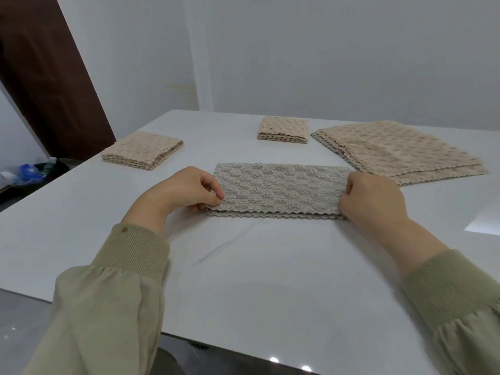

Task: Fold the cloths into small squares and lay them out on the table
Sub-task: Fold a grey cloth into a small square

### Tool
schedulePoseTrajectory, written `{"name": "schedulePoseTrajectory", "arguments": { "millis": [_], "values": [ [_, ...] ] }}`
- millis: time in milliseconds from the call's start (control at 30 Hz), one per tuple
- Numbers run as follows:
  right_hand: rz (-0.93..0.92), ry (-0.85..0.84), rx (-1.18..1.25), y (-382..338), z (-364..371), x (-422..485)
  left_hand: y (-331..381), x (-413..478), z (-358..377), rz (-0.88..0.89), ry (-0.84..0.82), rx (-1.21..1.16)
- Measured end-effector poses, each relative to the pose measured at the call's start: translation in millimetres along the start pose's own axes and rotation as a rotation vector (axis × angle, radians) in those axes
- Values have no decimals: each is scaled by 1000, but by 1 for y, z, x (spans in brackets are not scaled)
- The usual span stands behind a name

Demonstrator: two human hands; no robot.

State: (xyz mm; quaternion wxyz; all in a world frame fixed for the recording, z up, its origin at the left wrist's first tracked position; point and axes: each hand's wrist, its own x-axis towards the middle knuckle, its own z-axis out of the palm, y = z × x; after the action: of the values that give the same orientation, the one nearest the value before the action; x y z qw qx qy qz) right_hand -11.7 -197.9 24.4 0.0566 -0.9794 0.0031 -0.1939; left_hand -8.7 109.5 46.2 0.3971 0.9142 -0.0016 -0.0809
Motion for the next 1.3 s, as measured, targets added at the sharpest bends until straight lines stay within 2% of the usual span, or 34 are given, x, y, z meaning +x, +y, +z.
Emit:
{"name": "schedulePoseTrajectory", "arguments": {
  "millis": [133, 300, 433, 633, 700, 767, 800, 833, 933, 1000, 1100, 1200, 1300],
  "values": [
    [18, -31, 6, 2, 3, 0, 0, 0, 0, -1, -11, 1],
    [24, 18, 31, 2, 2, 0, 0, 1, -1, 6, 1, -13],
    [47, -81, 6, 2, 5, 0, -2, 2, 0, 5, -39, 25],
    [16, -98, -158, 3, 4, -1, 2, -5, -1, 12, -55, 106],
    [-38, 60, -125, 1, 5, 1, 5, -3, 1, 23, 104, 142],
    [-141, 238, 38, -7, 5, 1, 7, 4, 5, 121, 403, 151],
    [-194, 285, 94, -12, 6, 0, 10, 7, 10, 213, 508, 164],
    [-236, 244, 105, -18, 7, -1, 11, 12, 16, 306, 546, 188],
    [-268, -133, -29, -27, 16, -4, 14, 27, 41, 430, 396, 387],
    [-229, -241, -35, -24, 21, -2, 19, 34, 54, 442, 377, 504],
    [-133, -68, 63, -24, 19, 1, 26, 41, 62, 379, 384, 655],
    [-108, 84, 170, -42, 22, 8, 25, 45, 65, 271, 286, 732],
    [-142, 81, 239, -72, 27, 16, 19, 48, 67, 201, 206, 712]
  ]
}}
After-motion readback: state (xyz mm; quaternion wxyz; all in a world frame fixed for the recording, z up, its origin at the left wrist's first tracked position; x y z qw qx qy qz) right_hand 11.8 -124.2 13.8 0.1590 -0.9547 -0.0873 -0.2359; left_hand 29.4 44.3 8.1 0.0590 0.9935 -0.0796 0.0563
